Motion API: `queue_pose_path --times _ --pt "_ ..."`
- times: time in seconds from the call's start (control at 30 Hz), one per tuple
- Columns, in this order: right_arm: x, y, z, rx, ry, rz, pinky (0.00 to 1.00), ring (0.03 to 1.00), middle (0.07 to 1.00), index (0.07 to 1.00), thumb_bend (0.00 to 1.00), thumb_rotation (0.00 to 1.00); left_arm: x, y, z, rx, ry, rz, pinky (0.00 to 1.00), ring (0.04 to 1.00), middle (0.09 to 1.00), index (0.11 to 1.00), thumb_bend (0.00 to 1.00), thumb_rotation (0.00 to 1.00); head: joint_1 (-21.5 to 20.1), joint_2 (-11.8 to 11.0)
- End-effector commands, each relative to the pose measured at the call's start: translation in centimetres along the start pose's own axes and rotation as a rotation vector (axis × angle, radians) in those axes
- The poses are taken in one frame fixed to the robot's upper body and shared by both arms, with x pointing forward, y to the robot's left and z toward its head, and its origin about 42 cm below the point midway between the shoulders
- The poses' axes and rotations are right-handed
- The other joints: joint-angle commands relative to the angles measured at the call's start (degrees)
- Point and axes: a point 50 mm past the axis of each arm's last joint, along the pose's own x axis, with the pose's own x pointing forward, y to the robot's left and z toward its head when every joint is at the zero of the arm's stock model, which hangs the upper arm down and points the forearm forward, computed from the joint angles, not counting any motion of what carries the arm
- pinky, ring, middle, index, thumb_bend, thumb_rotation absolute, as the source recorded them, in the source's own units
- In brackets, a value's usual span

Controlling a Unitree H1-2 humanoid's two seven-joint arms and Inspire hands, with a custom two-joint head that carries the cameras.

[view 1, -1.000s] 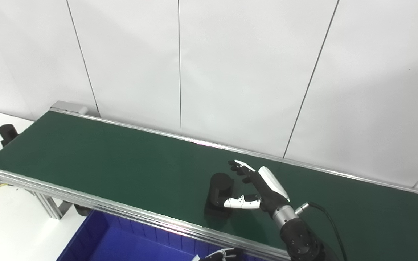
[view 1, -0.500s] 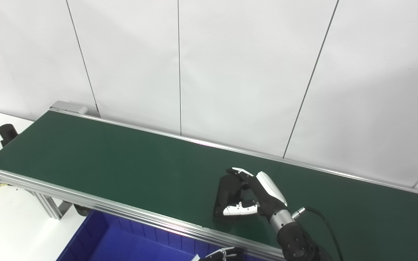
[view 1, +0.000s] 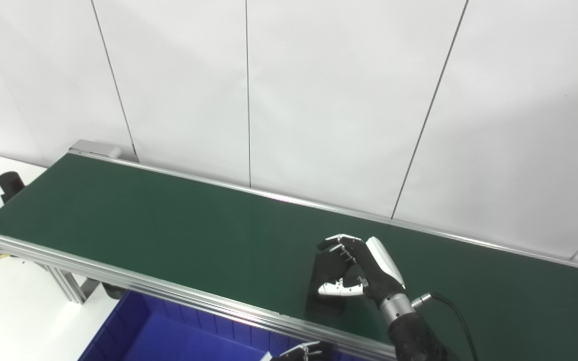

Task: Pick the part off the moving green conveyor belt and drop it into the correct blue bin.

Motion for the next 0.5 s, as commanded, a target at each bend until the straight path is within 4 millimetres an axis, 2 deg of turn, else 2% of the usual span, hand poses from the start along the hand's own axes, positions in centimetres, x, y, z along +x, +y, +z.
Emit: queue_pose_path --times 0.0,0.47 --pt "1.0 -0.56 2.1 0.011 -0.095 -0.035 0.49 0.425 0.498 0.542 0.51 0.0 0.23 0.3 1.03 0.006 -0.05 -0.003 0.68 0.766 0.814 0.835 1.0 0.25 -0.2 0.1" --pt "1.04 -0.45 2.36 0.037 -0.104 -0.051 0.5 0.426 0.5 0.536 0.51 0.0 -0.12 0.68 1.2 0.013 -0.053 -0.002 0.67 0.76 0.809 0.838 1.0 0.26 -1.1 0.4"
